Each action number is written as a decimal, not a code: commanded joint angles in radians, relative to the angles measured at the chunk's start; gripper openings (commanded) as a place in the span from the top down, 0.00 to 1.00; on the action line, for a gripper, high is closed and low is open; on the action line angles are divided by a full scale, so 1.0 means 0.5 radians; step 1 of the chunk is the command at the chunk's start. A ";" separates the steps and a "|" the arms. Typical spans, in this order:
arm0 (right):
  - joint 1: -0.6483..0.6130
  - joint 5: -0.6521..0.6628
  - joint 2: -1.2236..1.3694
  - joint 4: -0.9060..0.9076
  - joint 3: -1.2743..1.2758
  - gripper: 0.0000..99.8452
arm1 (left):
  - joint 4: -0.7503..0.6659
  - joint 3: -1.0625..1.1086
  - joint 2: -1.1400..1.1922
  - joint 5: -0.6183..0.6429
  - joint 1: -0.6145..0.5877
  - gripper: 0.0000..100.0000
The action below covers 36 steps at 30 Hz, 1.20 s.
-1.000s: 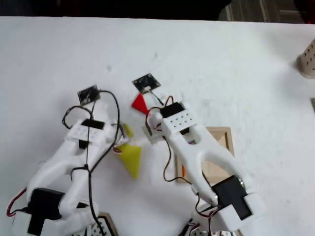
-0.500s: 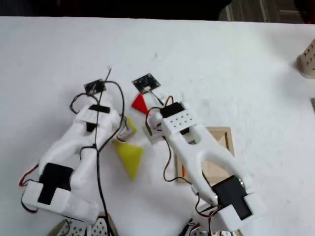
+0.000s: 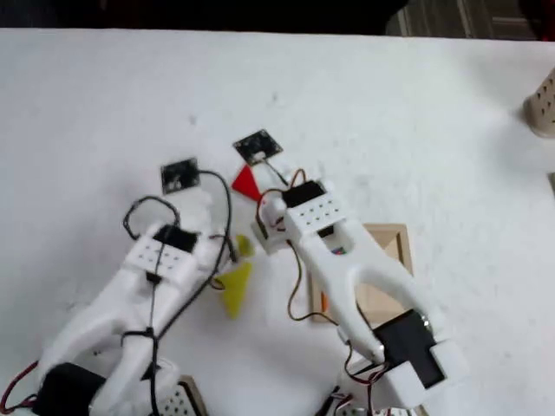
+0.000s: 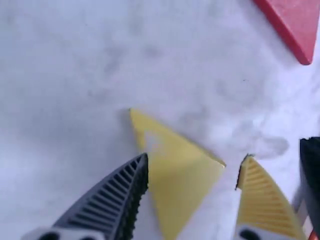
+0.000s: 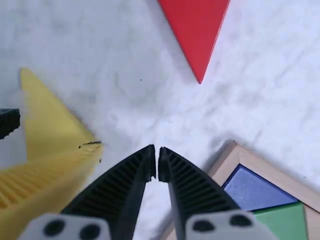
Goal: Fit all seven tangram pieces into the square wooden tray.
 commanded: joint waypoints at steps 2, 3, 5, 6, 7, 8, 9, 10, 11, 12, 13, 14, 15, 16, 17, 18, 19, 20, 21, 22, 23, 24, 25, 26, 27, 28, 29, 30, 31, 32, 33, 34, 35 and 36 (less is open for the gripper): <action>0.005 0.034 -0.081 0.020 -0.009 0.98 | -0.071 -0.058 0.140 -0.015 0.035 0.69; 0.002 0.034 -0.084 0.020 -0.009 0.98 | -0.074 -0.080 0.213 -0.015 0.032 0.69; 0.002 0.034 -0.084 0.023 -0.009 0.98 | -0.077 -0.129 0.345 -0.018 -0.011 0.69; 0.002 0.034 -0.084 0.023 -0.009 0.98 | -0.068 -0.163 0.404 -0.018 -0.035 0.69; 0.002 0.034 -0.084 0.023 -0.009 0.98 | -0.061 -0.193 0.450 -0.018 -0.057 0.67; 0.002 0.034 -0.084 0.023 -0.009 0.98 | -0.055 -0.209 0.483 -0.015 -0.066 0.65; 0.002 0.034 -0.084 0.023 -0.009 0.98 | -0.025 -0.221 0.505 -0.012 -0.063 0.62; -0.002 0.034 -0.084 0.023 -0.009 0.98 | -0.003 -0.224 0.511 -0.012 -0.051 0.59; -0.002 0.034 -0.084 0.023 -0.009 0.98 | 0.003 -0.224 0.511 -0.009 -0.023 0.56; -0.002 0.034 -0.078 0.023 -0.009 0.98 | 0.009 -0.221 0.511 0.006 0.005 0.55; -0.002 0.034 -0.075 0.020 -0.012 0.98 | 0.009 -0.221 0.517 0.037 0.023 0.54; -0.002 0.034 -0.075 0.020 -0.012 0.98 | 0.009 -0.221 0.523 0.055 0.032 0.54; -0.002 0.034 -0.075 0.020 -0.012 0.98 | 0.009 -0.221 0.523 0.061 0.035 0.54; -0.002 0.034 -0.075 0.020 -0.012 0.98 | 0.009 -0.215 0.526 0.061 0.035 0.54; -0.002 0.034 -0.078 0.020 -0.012 0.98 | 0.009 -0.212 0.526 0.061 0.035 0.54; -0.002 0.034 -0.078 0.020 -0.012 0.98 | 0.012 -0.212 0.526 0.061 0.035 0.55; -0.002 0.034 -0.081 0.020 -0.012 0.98 | 0.012 -0.209 0.529 0.061 0.038 0.55; -0.002 0.034 -0.081 0.020 -0.012 0.98 | 0.012 -0.209 0.529 0.058 0.038 0.57; -0.002 0.034 -0.078 0.020 -0.012 0.98 | 0.012 -0.209 0.529 0.052 0.035 0.59; -0.002 0.034 -0.075 0.020 -0.012 0.98 | 0.012 -0.209 0.529 0.018 0.029 0.62; -0.002 0.034 -0.072 0.020 -0.012 0.98 | 0.012 -0.209 0.529 -0.006 0.026 0.64; -0.002 0.034 -0.072 0.020 -0.012 0.98 | 0.009 -0.209 0.529 -0.021 0.026 0.67; -0.002 0.031 -0.069 0.020 -0.015 0.98 | 0.006 -0.209 0.529 -0.034 0.026 0.69; -0.002 0.028 -0.069 0.020 -0.015 0.98 | 0.003 -0.209 0.529 -0.037 0.026 0.70; -0.002 0.028 -0.069 0.020 -0.015 0.98 | 0.003 -0.209 0.529 -0.040 0.026 0.71; -0.002 0.028 -0.069 0.020 -0.015 0.98 | 0.003 -0.209 0.529 -0.040 0.026 0.71; -0.002 0.028 -0.069 0.020 -0.015 0.98 | 0.003 -0.209 0.529 -0.040 0.026 0.71; -0.002 0.028 -0.069 0.020 -0.015 0.98 | 0.006 -0.209 0.529 -0.040 0.026 0.71; -0.002 0.028 -0.069 0.020 -0.015 0.98 | 0.006 -0.209 0.529 -0.043 0.026 0.71; -0.002 0.028 -0.069 0.020 -0.015 0.98 | 0.009 -0.209 0.529 -0.043 0.026 0.70; -0.002 0.028 -0.069 0.020 -0.015 0.98 | 0.009 -0.209 0.532 -0.043 0.026 0.70; -0.002 0.028 -0.069 0.020 -0.015 0.98 | 0.012 -0.209 0.532 -0.043 0.026 0.69; -0.002 0.028 -0.069 0.020 -0.015 0.98 | 0.018 -0.209 0.532 -0.043 0.026 0.69; -0.002 0.028 -0.069 0.023 -0.015 0.98 | 0.043 -0.209 0.532 -0.071 0.026 0.69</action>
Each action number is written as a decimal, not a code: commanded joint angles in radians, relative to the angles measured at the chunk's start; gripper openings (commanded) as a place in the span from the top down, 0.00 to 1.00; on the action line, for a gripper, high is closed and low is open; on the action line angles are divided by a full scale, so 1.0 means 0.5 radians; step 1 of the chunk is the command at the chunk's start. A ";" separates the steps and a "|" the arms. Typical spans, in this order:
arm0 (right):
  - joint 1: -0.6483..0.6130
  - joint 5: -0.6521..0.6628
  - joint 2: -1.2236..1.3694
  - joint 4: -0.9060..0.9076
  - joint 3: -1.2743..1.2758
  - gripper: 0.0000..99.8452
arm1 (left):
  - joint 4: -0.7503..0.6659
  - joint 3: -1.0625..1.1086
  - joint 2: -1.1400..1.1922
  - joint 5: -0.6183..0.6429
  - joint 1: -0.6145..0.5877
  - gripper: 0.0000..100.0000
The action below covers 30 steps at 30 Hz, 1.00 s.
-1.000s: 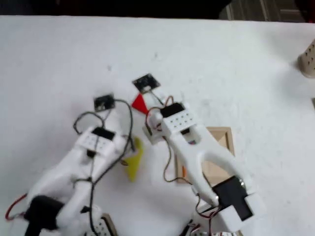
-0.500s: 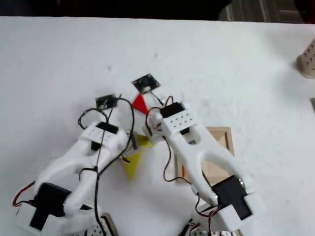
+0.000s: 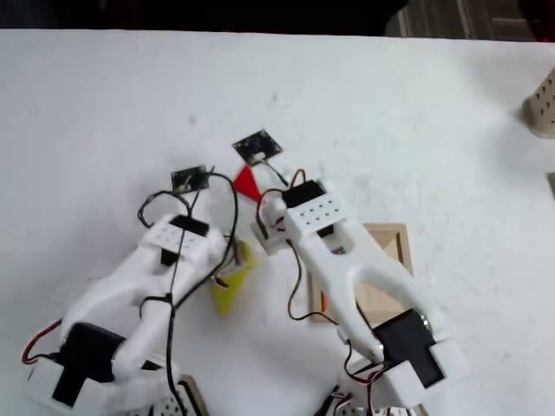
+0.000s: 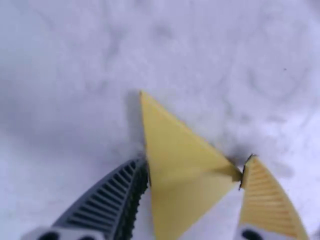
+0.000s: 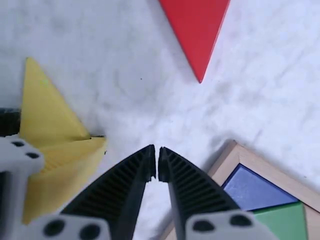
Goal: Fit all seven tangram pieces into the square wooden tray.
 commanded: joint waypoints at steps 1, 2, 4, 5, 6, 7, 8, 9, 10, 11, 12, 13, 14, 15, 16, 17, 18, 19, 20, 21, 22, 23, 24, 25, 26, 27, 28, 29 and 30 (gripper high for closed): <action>-0.002 0.021 -0.069 0.023 -0.015 0.98 | 0.061 -0.046 0.023 -0.092 0.026 0.69; -0.002 0.021 -0.069 0.023 -0.015 0.98 | 0.068 -0.046 0.023 -0.123 0.026 0.69; -0.002 0.021 -0.069 0.026 -0.015 0.98 | 0.077 -0.025 0.029 -0.163 0.026 0.69; -0.002 0.021 -0.069 0.026 -0.015 0.98 | 0.083 -0.025 0.051 -0.178 0.026 0.69; -0.002 0.021 -0.069 0.026 -0.015 0.98 | 0.083 -0.028 0.075 -0.187 0.029 0.69; -0.002 0.021 -0.069 0.026 -0.015 0.98 | 0.083 -0.034 0.106 -0.193 0.032 0.69; -0.002 0.021 -0.069 0.026 -0.015 0.98 | 0.098 -0.061 0.140 -0.190 0.032 0.69; -0.002 0.021 -0.069 0.026 -0.015 0.98 | 0.141 -0.104 0.180 -0.187 0.032 0.69; -0.002 0.018 -0.069 0.026 -0.015 0.98 | 0.181 -0.150 0.232 -0.184 0.032 0.69; -0.002 0.018 -0.069 0.026 -0.015 0.98 | 0.224 -0.199 0.293 -0.184 0.029 0.69; -0.002 0.018 -0.069 0.026 -0.015 0.98 | 0.273 -0.258 0.364 -0.184 0.029 0.69; -0.002 0.018 -0.069 0.026 -0.015 0.98 | 0.328 -0.322 0.431 -0.181 0.026 0.69; -0.002 0.018 -0.069 0.026 -0.015 0.98 | 0.381 -0.381 0.499 -0.181 0.026 0.69; -0.002 0.018 -0.069 0.026 -0.015 0.98 | 0.414 -0.423 0.551 -0.181 0.026 0.69; -0.002 0.018 -0.069 0.026 -0.015 0.98 | 0.439 -0.457 0.597 -0.190 0.023 0.69; -0.002 0.015 -0.069 0.026 -0.015 0.98 | 0.451 -0.473 0.618 -0.196 0.023 0.69; -0.002 0.015 -0.069 0.026 -0.015 0.98 | 0.445 -0.466 0.615 -0.196 0.023 0.69; -0.002 0.015 -0.069 0.026 -0.015 0.98 | 0.442 -0.463 0.600 -0.196 0.023 0.69; -0.002 0.015 -0.069 0.026 -0.015 0.98 | 0.433 -0.448 0.582 -0.199 0.023 0.69; -0.002 0.015 -0.069 0.026 -0.015 0.98 | 0.408 -0.420 0.560 -0.199 0.023 0.69; -0.002 0.015 -0.069 0.026 -0.015 0.98 | 0.387 -0.393 0.532 -0.199 0.023 0.69; -0.002 0.015 -0.069 0.026 -0.015 0.98 | 0.362 -0.365 0.499 -0.199 0.023 0.69; -0.002 0.015 -0.069 0.026 -0.015 0.98 | 0.341 -0.328 0.459 -0.199 0.023 0.69; -0.002 0.015 -0.069 0.026 -0.015 0.98 | 0.307 -0.292 0.419 -0.199 0.023 0.69; -0.002 0.015 -0.072 0.026 -0.015 0.98 | 0.282 -0.255 0.379 -0.199 0.023 0.69; -0.002 0.015 -0.072 0.026 -0.015 0.98 | 0.255 -0.218 0.339 -0.206 0.023 0.69; -0.002 0.015 -0.075 0.026 -0.015 0.98 | 0.230 -0.187 0.299 -0.239 0.023 0.69; -0.002 0.015 -0.075 0.026 -0.015 0.98 | 0.212 -0.160 0.262 -0.270 0.023 0.69; -0.002 0.015 -0.075 0.026 -0.015 0.98 | 0.203 -0.135 0.232 -0.292 0.023 0.71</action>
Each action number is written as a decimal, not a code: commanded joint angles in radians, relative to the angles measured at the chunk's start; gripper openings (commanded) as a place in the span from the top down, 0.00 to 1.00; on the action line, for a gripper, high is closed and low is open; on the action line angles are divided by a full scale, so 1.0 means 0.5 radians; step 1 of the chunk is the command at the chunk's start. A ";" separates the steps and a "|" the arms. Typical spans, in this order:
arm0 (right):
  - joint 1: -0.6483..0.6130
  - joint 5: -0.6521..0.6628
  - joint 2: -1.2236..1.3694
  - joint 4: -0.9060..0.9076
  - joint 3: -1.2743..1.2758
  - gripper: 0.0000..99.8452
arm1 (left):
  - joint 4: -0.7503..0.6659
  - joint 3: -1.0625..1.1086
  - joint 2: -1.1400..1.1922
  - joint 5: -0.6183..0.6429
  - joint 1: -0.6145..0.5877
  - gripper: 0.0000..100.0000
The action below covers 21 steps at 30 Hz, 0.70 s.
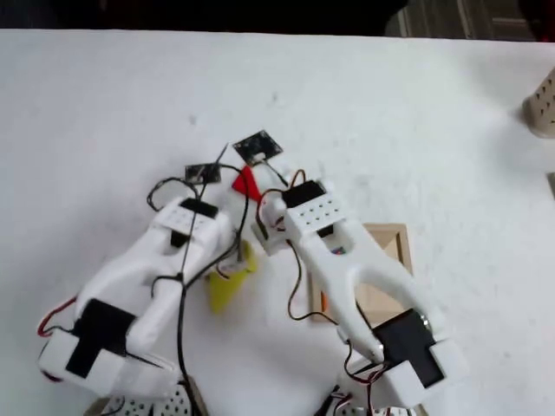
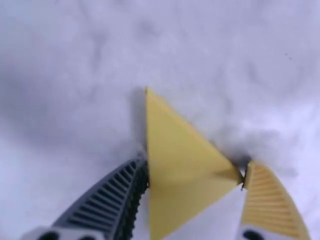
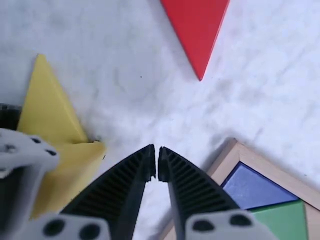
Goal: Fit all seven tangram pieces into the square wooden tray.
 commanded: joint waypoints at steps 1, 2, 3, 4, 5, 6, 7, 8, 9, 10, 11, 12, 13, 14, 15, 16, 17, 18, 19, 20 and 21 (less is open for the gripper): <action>-0.002 0.012 -0.078 0.017 -0.015 0.98 | -0.055 0.157 -0.081 -0.086 0.017 0.74; -0.002 0.012 -0.078 0.017 -0.015 0.98 | -0.068 0.172 -0.109 -0.089 0.017 0.77; -0.002 0.012 -0.078 0.017 -0.015 0.98 | -0.068 0.178 -0.130 -0.095 0.017 0.82; -0.002 0.012 -0.078 0.017 -0.015 0.98 | -0.074 0.181 -0.149 -0.129 0.017 0.86; -0.002 0.012 -0.078 0.017 -0.015 0.98 | -0.077 0.181 -0.161 -0.190 0.017 0.89; -0.002 0.012 -0.078 0.017 -0.015 0.98 | -0.080 0.181 -0.170 -0.236 0.017 0.89; -0.002 0.012 -0.078 0.017 -0.015 0.98 | -0.077 0.181 -0.173 -0.261 0.014 0.88; -0.002 0.012 -0.078 0.017 -0.015 0.98 | -0.074 0.181 -0.170 -0.261 0.005 0.87; -0.002 0.012 -0.078 0.017 -0.015 0.98 | -0.074 0.181 -0.170 -0.261 -0.008 0.86; -0.002 0.012 -0.078 0.017 -0.015 0.98 | -0.074 0.181 -0.173 -0.273 -0.026 0.86; -0.002 0.012 -0.081 0.017 -0.015 0.98 | -0.068 0.181 -0.176 -0.276 -0.038 0.85; -0.002 0.012 -0.081 0.017 -0.015 0.98 | -0.064 0.178 -0.183 -0.301 -0.054 0.85; -0.002 0.012 -0.084 0.017 -0.015 0.98 | -0.058 0.166 -0.183 -0.371 -0.072 0.84; 0.002 0.012 -0.084 0.017 -0.015 0.98 | -0.043 0.163 -0.186 -0.466 -0.091 0.83; 0.008 0.012 -0.084 0.020 -0.015 0.98 | -0.018 0.150 -0.186 -0.559 -0.100 0.81; 0.011 0.012 -0.084 0.032 -0.018 0.98 | 0.034 0.126 -0.186 -0.651 -0.103 0.79; 0.014 0.012 -0.084 0.054 -0.025 0.98 | 0.098 0.098 -0.189 -0.736 -0.103 0.76; 0.014 0.012 -0.087 0.069 -0.025 0.98 | 0.163 0.074 -0.189 -0.816 -0.103 0.73; 0.008 0.012 -0.091 0.075 -0.025 0.98 | 0.230 0.061 -0.189 -0.887 -0.103 0.70; 0.005 0.012 -0.106 0.081 -0.015 0.98 | 0.295 0.049 -0.189 -0.954 -0.103 0.67; 0.005 0.012 -0.121 0.087 -0.009 0.98 | 0.338 0.043 -0.189 -1.000 -0.103 0.64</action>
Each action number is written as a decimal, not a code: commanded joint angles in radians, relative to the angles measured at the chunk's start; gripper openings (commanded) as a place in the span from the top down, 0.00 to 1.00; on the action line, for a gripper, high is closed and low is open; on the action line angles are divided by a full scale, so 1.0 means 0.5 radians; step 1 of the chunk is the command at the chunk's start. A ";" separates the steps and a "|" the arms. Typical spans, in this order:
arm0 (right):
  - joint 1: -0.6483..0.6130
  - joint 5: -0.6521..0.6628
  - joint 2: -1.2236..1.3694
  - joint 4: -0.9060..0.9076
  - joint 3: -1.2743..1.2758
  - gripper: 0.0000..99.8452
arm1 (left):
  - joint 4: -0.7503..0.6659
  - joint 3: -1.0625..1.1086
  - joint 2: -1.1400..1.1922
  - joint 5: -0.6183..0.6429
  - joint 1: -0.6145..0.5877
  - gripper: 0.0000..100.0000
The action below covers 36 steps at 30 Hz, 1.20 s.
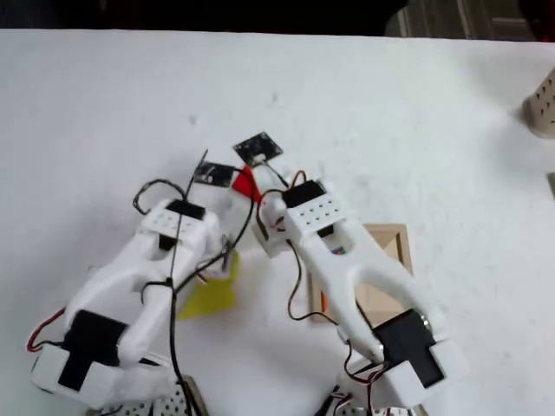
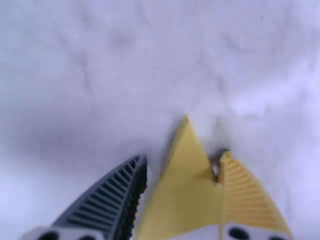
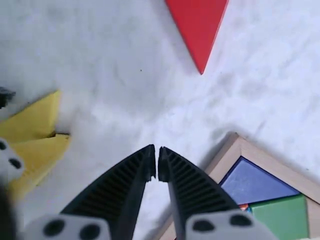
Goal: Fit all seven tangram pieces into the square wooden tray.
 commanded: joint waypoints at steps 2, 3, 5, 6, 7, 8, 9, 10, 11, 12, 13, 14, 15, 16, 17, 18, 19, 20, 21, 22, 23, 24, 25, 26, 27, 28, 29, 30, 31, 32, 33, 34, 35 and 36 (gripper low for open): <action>0.017 0.012 -0.161 0.032 0.031 0.98 | 0.252 0.009 -0.057 -0.218 -0.005 0.60; 0.017 0.012 -0.189 0.032 0.055 0.98 | 0.252 0.018 -0.087 -0.224 -0.011 0.59; 0.020 0.018 -0.256 0.032 0.132 0.98 | 0.236 0.068 -0.186 -0.239 -0.044 0.59; 0.020 0.021 -0.299 0.026 0.172 0.98 | 0.209 0.110 -0.259 -0.267 -0.051 0.59; 0.020 0.025 -0.342 0.023 0.209 0.98 | 0.175 0.172 -0.342 -0.288 -0.051 0.59; 0.020 0.025 -0.385 0.020 0.249 0.98 | 0.126 0.252 -0.434 -0.301 -0.048 0.59; 0.020 0.025 -0.428 0.020 0.282 0.98 | 0.071 0.334 -0.539 -0.301 -0.032 0.59; 0.020 0.025 -0.468 0.017 0.313 0.98 | 0.025 0.414 -0.640 -0.313 -0.032 0.59; 0.020 0.025 -0.505 0.017 0.341 0.98 | -0.009 0.479 -0.726 -0.316 -0.035 0.59; 0.020 0.025 -0.535 0.017 0.368 0.98 | -0.037 0.534 -0.806 -0.316 -0.044 0.59; 0.020 0.025 -0.557 0.017 0.387 0.98 | -0.037 0.555 -0.852 -0.316 -0.044 0.59; 0.020 0.025 -0.572 0.017 0.402 0.98 | 0.006 0.555 -0.864 -0.316 -0.044 0.59; 0.020 0.025 -0.585 0.017 0.417 0.98 | 0.055 0.540 -0.852 -0.331 -0.051 0.59; 0.020 0.025 -0.588 0.017 0.423 0.98 | 0.074 0.531 -0.818 -0.374 -0.054 0.59; 0.020 0.025 -0.588 0.017 0.433 0.98 | 0.064 0.519 -0.772 -0.402 -0.057 0.59; 0.020 0.025 -0.585 0.017 0.439 0.98 | 0.043 0.503 -0.713 -0.423 -0.057 0.59; 0.020 0.025 -0.585 0.017 0.448 0.98 | 0.018 0.482 -0.652 -0.423 -0.057 0.59; 0.020 0.025 -0.591 0.017 0.463 0.98 | -0.006 0.460 -0.582 -0.423 -0.057 0.59; 0.017 0.025 -0.591 0.014 0.470 0.98 | -0.025 0.436 -0.514 -0.433 -0.057 0.59; 0.017 0.025 -0.591 0.014 0.473 0.98 | -0.046 0.414 -0.440 -0.433 -0.051 0.59; 0.017 0.025 -0.588 0.014 0.476 0.98 | -0.064 0.387 -0.373 -0.430 -0.048 0.59; 0.017 0.025 -0.588 0.014 0.479 0.98 | -0.064 0.350 -0.315 -0.427 -0.044 0.59; 0.017 0.025 -0.588 0.014 0.479 0.98 | -0.058 0.307 -0.259 -0.427 -0.044 0.59; 0.017 0.025 -0.588 0.014 0.479 0.98 | -0.055 0.264 -0.207 -0.427 -0.051 0.59; 0.017 0.025 -0.588 0.014 0.479 0.98 | -0.040 0.221 -0.158 -0.430 -0.054 0.59; 0.017 0.025 -0.588 0.014 0.479 0.98 | -0.021 0.181 -0.109 -0.433 -0.048 0.59; 0.017 0.025 -0.588 0.014 0.479 0.98 | -0.015 0.153 -0.066 -0.427 -0.044 0.59; 0.017 0.021 -0.588 0.014 0.479 0.98 | -0.012 0.132 -0.023 -0.427 -0.041 0.59; 0.017 0.021 -0.588 0.014 0.479 0.98 | 0.009 0.104 0.017 -0.427 -0.041 0.61; 0.017 0.018 -0.588 0.014 0.479 0.98 | 0.025 0.080 0.057 -0.433 -0.041 0.63; 0.017 0.018 -0.588 0.014 0.479 0.98 | 0.037 0.052 0.094 -0.439 -0.041 0.67; 0.017 0.018 -0.588 0.014 0.479 0.98 | 0.040 0.034 0.121 -0.442 -0.041 0.70; 0.017 0.015 -0.588 0.014 0.479 0.98 | 0.043 0.015 0.146 -0.442 -0.038 0.74; 0.017 0.015 -0.588 0.014 0.479 0.98 | 0.049 0.006 0.155 -0.445 -0.038 0.76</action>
